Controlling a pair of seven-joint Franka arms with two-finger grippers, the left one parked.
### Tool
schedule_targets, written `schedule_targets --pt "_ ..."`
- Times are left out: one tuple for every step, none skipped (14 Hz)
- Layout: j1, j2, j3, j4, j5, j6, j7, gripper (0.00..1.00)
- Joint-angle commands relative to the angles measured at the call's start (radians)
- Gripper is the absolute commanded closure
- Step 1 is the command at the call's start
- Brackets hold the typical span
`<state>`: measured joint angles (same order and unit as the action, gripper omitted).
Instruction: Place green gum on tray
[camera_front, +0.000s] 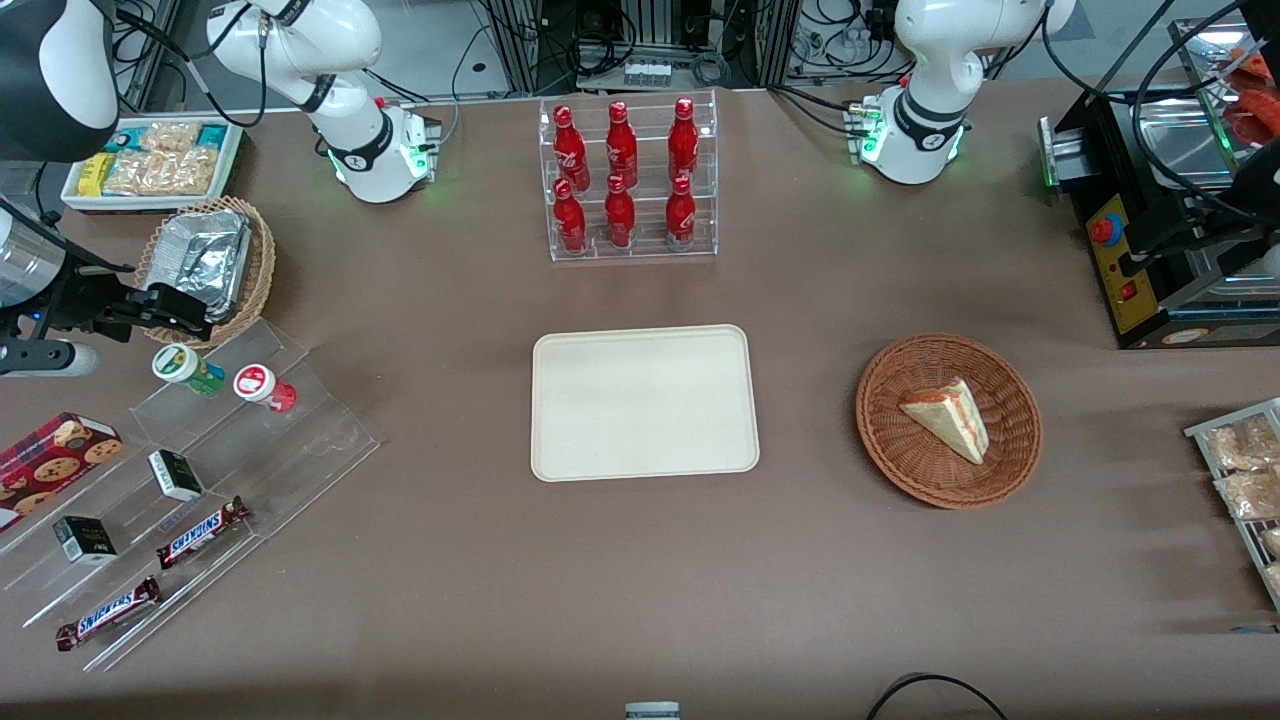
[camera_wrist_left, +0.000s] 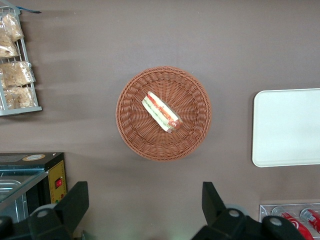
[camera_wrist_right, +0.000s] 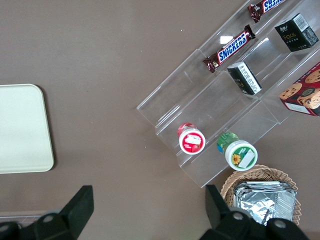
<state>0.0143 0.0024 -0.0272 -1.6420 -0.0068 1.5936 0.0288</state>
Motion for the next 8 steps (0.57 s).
schedule_targets --pt "-0.007 0.014 -0.003 0.038 0.046 -0.038 0.004 0.01" --pt "-0.007 0.013 -0.005 0.034 0.045 -0.038 0.002 0.01" --pt "-0.01 0.011 -0.005 0.021 0.045 -0.04 -0.001 0.01" --pt "-0.013 0.01 -0.011 0.001 0.045 -0.037 -0.004 0.01" --pt "-0.013 0.008 -0.025 -0.015 0.045 -0.031 -0.013 0.01" --pt "-0.013 -0.002 -0.033 -0.045 0.045 -0.02 -0.03 0.01" --pt "-0.016 -0.024 -0.036 -0.092 0.045 0.014 -0.047 0.01" --pt "-0.014 -0.057 -0.052 -0.161 0.044 0.066 -0.087 0.01"
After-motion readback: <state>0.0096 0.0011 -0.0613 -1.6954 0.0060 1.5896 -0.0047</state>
